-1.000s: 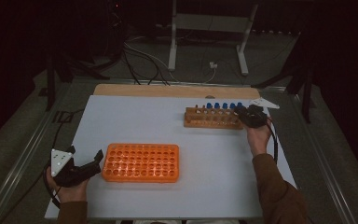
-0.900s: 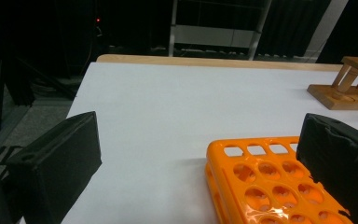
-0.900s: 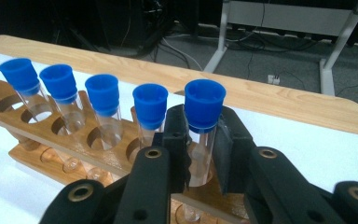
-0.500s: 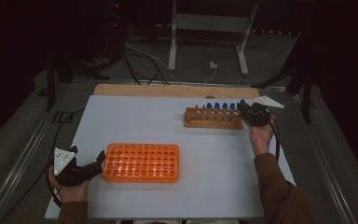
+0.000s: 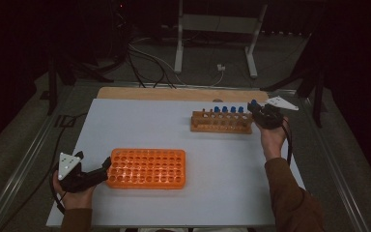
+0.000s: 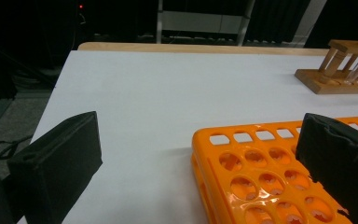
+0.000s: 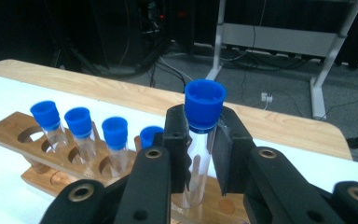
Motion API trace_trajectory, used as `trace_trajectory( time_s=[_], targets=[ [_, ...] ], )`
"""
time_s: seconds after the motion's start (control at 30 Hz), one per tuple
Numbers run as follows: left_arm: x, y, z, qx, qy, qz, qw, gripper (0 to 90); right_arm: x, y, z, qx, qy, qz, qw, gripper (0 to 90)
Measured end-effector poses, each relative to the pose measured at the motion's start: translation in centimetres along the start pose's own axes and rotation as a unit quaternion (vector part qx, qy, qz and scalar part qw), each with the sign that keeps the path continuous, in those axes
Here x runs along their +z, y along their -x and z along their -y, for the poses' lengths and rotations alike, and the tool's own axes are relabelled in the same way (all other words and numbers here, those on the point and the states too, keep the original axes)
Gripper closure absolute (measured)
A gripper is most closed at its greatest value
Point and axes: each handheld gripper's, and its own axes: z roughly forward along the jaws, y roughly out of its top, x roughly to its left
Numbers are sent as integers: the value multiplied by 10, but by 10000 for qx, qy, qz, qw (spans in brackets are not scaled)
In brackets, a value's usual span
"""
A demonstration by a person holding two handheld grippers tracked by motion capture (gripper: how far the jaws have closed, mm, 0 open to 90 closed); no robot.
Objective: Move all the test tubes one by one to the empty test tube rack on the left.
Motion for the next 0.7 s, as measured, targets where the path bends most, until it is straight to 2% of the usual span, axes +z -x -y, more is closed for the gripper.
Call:
trace_trajectory(
  time_s=[0.7],
  targets=[
    [1, 0, 0, 9, -46, 40, 10000, 12, -16, -5, -17, -215, 229, -41, 9995, 770]
  ],
)
